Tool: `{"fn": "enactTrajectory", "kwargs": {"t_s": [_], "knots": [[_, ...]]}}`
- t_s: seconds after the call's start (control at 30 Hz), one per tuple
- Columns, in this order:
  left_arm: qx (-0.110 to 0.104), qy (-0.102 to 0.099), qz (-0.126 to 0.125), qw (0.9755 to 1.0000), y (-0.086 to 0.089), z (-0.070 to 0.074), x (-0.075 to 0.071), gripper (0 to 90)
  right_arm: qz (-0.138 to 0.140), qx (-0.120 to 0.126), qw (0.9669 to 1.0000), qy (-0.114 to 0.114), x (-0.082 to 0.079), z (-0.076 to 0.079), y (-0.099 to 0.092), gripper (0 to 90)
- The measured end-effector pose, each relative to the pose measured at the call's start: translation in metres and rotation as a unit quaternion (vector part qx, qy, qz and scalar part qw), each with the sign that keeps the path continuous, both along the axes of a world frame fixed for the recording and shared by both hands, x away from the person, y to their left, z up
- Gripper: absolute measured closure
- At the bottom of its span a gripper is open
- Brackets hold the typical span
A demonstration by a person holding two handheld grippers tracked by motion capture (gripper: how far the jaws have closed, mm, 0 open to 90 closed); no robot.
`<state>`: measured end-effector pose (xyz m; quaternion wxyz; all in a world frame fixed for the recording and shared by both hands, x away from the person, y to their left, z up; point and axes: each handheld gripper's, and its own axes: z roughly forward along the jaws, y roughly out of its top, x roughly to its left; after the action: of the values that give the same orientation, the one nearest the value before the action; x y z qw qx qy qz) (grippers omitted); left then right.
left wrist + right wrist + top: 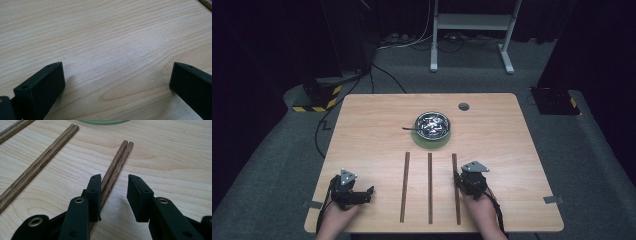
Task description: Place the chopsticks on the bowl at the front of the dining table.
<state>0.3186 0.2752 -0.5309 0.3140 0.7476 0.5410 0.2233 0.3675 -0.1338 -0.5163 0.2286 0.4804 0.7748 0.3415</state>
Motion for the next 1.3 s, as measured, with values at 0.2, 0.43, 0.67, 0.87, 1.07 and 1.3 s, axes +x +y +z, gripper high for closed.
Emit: {"fn": "enactTrajectory", "kwargs": {"t_s": [0.2,0.43,0.67,0.87,1.07,1.3], "knots": [[0.0,0.0,0.0,1.0,0.0,0.0,0.0,0.2,-0.002,0.0,1.0,0.003,0.001,0.0,-0.001,63.9],[0.0,0.0,0.0,1.0,0.0,0.0,0.0,0.2,-0.001,-0.004,1.0,-0.001,0.0,0.0,-0.001,63.9],[0.0,0.0,0.0,1.0,0.0,0.0,0.0,0.2,-0.008,-0.006,0.9999,0.002,0.0,0.0,-0.007,63.6],[0.0,0.0,0.0,1.0,0.0,0.0,0.0,0.2,-0.011,-0.002,0.9999,-0.005,-0.003,0.003,-0.012,63.2],[-0.001,0.0,0.0,1.0,0.0,0.0,0.0,0.2,0.001,-0.001,1.0,-0.004,-0.004,0.003,-0.005,63.0],[0.0,0.0,0.0,1.0,0.0,0.0,0.0,0.2,0.004,-0.002,1.0,-0.003,-0.003,-0.001,0.0,63.1]]}}
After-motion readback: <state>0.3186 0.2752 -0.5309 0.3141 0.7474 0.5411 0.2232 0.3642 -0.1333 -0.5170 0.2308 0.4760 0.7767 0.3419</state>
